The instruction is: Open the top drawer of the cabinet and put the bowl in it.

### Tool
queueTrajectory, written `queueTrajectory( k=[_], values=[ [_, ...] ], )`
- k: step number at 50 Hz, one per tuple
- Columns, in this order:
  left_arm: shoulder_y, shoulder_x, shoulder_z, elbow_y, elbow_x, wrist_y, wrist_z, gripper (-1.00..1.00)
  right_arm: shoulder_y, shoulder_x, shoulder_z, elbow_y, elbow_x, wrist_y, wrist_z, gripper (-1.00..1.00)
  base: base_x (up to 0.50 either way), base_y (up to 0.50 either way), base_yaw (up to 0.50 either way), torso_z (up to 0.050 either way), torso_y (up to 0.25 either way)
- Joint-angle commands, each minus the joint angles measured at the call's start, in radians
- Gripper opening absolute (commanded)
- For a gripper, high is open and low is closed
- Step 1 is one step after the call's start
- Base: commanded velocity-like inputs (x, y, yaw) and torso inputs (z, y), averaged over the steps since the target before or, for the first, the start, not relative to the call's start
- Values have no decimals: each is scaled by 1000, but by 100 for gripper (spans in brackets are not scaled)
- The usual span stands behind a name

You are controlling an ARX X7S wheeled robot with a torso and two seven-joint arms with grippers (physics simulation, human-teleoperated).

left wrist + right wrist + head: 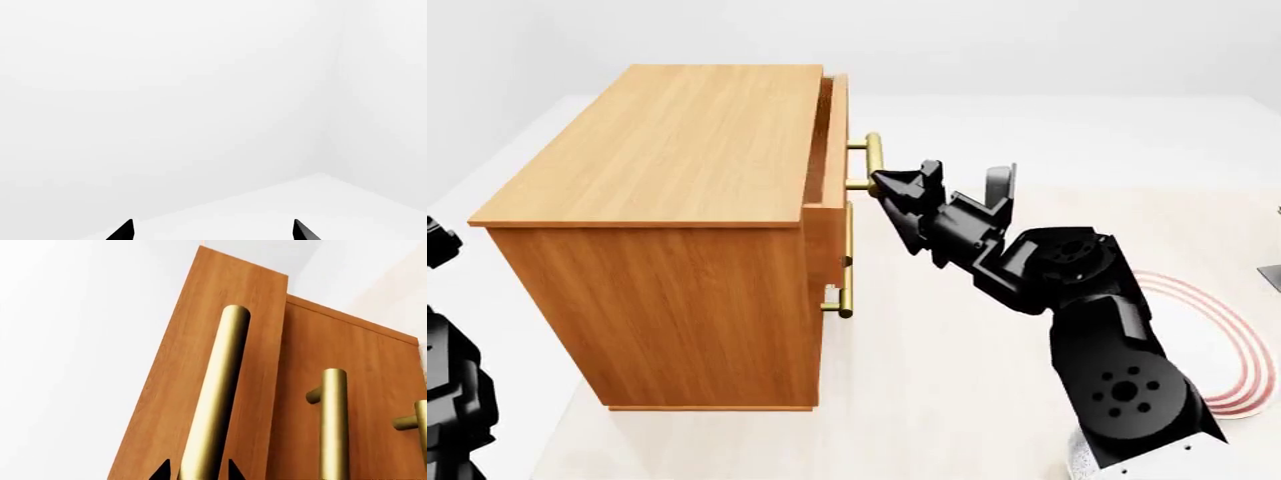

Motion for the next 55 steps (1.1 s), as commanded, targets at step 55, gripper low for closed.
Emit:
queueTrajectory(
  k=[55],
  values=[
    [-5,10,11,-7,4,8,1,100,50,150,200,-1,-35,-77,16,-100,9,0,1,0,0]
  ],
)
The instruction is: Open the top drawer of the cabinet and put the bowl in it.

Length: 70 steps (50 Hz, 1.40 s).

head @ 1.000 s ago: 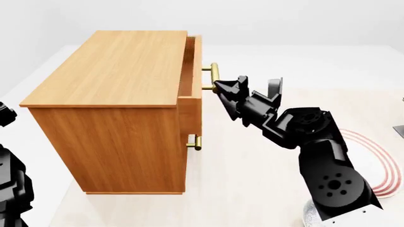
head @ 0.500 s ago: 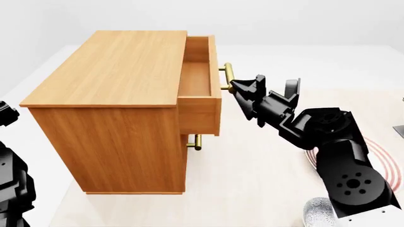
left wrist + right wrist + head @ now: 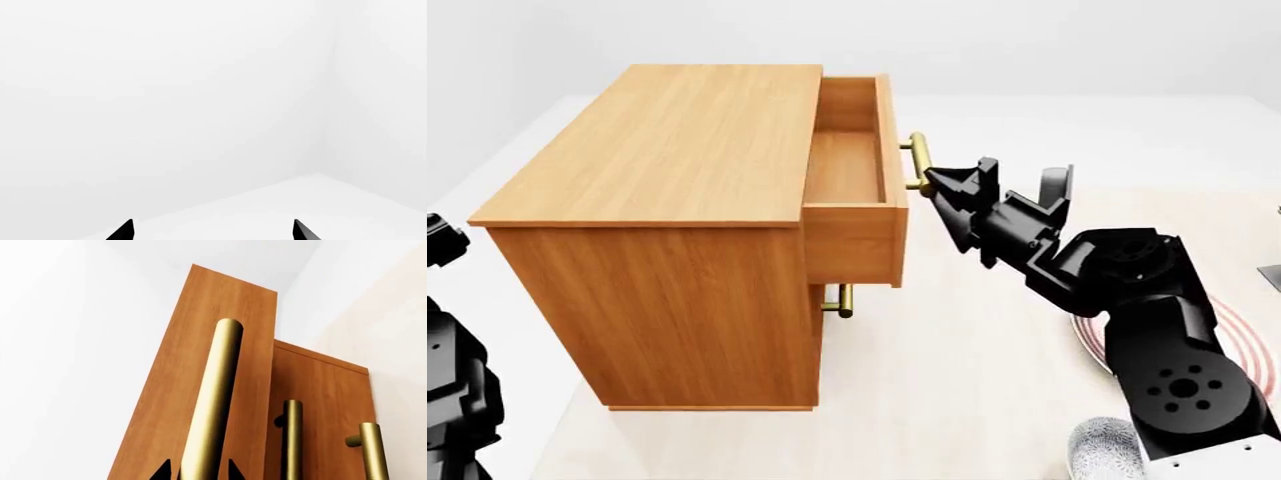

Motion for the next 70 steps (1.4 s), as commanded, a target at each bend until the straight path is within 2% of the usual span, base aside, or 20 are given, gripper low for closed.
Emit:
queueTrajectory(
  k=[1,17,18,46,53,60,64,70],
  values=[
    [-10,-1,3,-25,2,16,2,100,40,30,162,-1,3,-123,31,-100,12,0,3,0,0],
    [-14,-2,5,-36,3,23,3,100,34,26,145,-1,-4,-111,12,-100,9,0,2,0,0],
    [-15,-2,5,-39,3,25,3,100,33,25,142,-1,-6,-109,10,100,0,0,3,0,0],
    [-2,-2,-1,0,-5,1,0,100,75,25,101,-1,-9,-121,22,100,0,0,0,0,0],
    [4,-5,-7,17,-12,-9,3,100,265,6,-64,-2,-108,-205,63,100,0,0,0,0,0],
    [5,-7,-11,23,-17,-15,4,100,492,-51,-295,-2,-249,-193,99,100,0,0,0,0,0],
    [5,-8,-14,31,-21,-20,5,100,569,-91,-443,-1,-293,-121,119,100,0,0,0,0,0],
    [3,-9,-14,25,-22,-16,7,100,615,-136,-655,-1,-246,-14,122,100,0,0,0,0,0]
  ],
)
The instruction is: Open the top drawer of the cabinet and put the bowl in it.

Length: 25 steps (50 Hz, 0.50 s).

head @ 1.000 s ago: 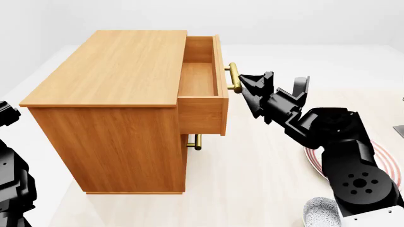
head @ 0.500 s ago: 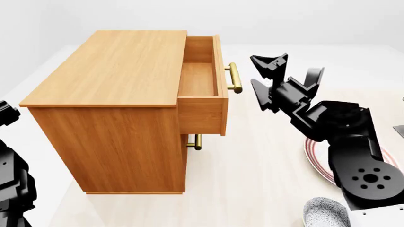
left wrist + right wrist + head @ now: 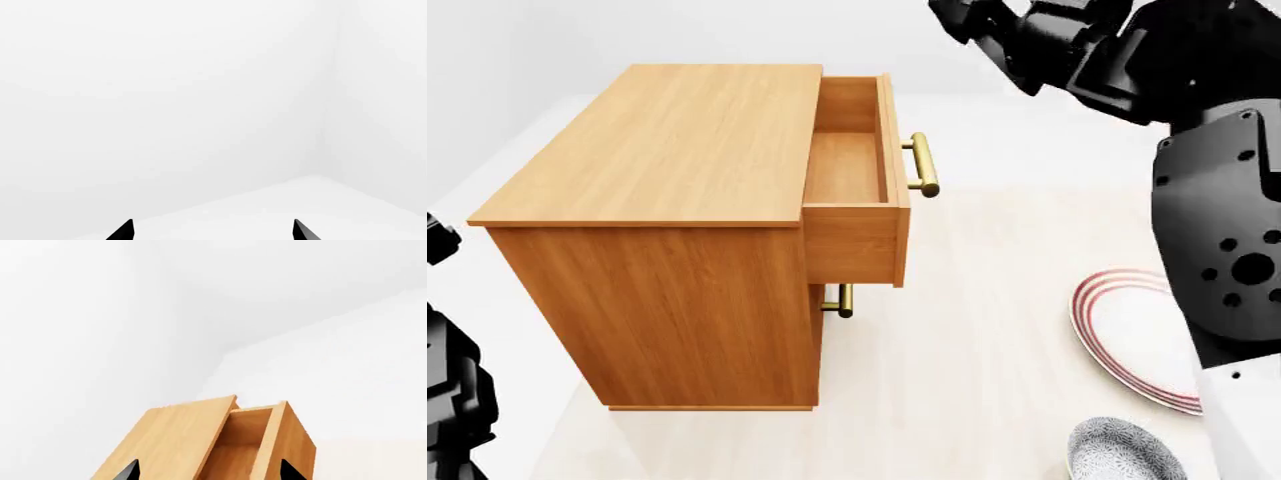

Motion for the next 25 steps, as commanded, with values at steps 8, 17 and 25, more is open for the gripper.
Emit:
queueTrajectory(
  k=[8,17,25],
  values=[
    [-1,-5,-8,-10,-11,9,8,100,166,-125,-755,2,219,273,60,100,0,0,0,0,0],
    [-2,-5,-8,-8,-12,8,9,100,165,-126,-1181,2,610,407,107,100,0,0,0,0,0],
    [-18,-6,-4,-54,-9,37,12,100,180,-126,-1437,2,944,438,152,100,0,0,0,0,0]
  ],
)
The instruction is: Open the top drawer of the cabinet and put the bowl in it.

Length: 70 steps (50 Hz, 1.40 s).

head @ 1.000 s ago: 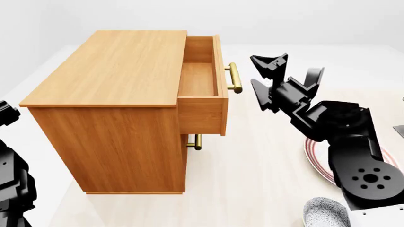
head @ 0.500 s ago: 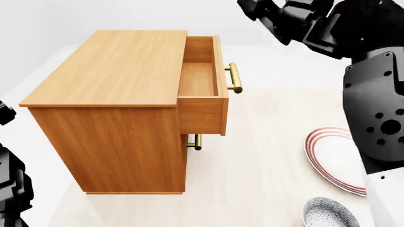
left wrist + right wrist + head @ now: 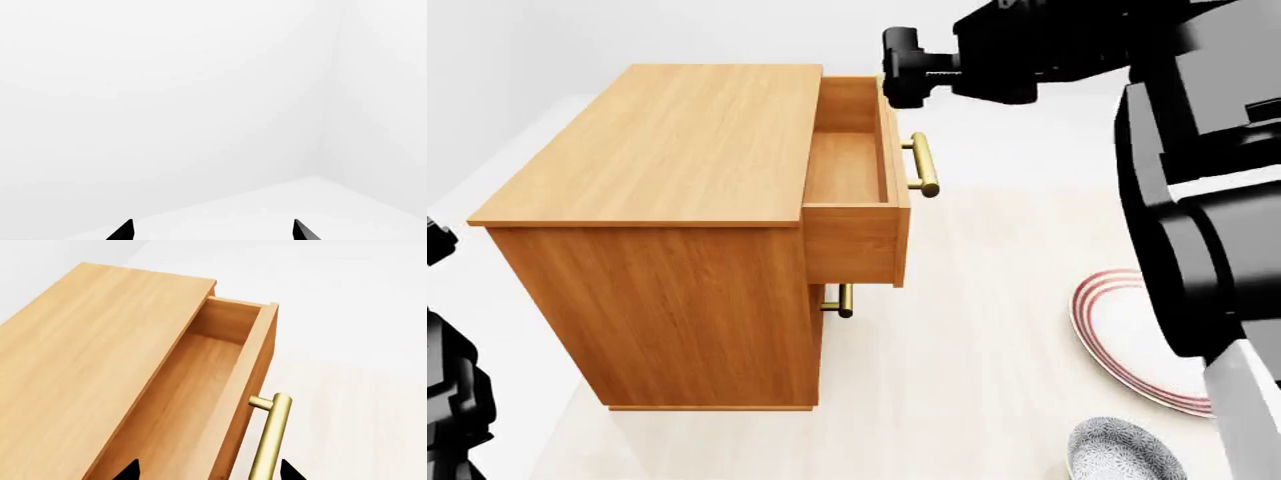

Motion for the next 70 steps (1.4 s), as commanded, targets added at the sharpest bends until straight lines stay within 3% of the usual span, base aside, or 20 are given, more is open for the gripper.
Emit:
queueTrajectory(
  k=[1,8,17,28,52,62,70],
  values=[
    [-12,-1,2,-38,1,24,3,100,27,-12,-414,0,426,86,64,100,0,0,0,0,0],
    [-28,-4,5,-91,4,57,7,100,41,-12,-417,1,521,87,107,100,0,0,0,0,0],
    [-54,-7,10,-158,10,97,11,100,40,-12,-327,1,489,103,106,100,0,0,0,0,0],
    [-64,-9,9,-189,12,119,16,100,4,-12,-465,1,569,84,108,100,0,0,0,0,0],
    [-89,-14,14,-279,18,177,22,100,-54,-12,-581,1,745,49,160,100,0,0,0,0,0],
    [-91,-14,11,-286,20,182,23,100,-91,-12,-510,1,658,44,159,100,0,0,0,0,0],
    [-90,-12,8,-283,21,180,24,100,-109,-12,-369,1,474,62,132,100,0,0,0,0,0]
  ],
)
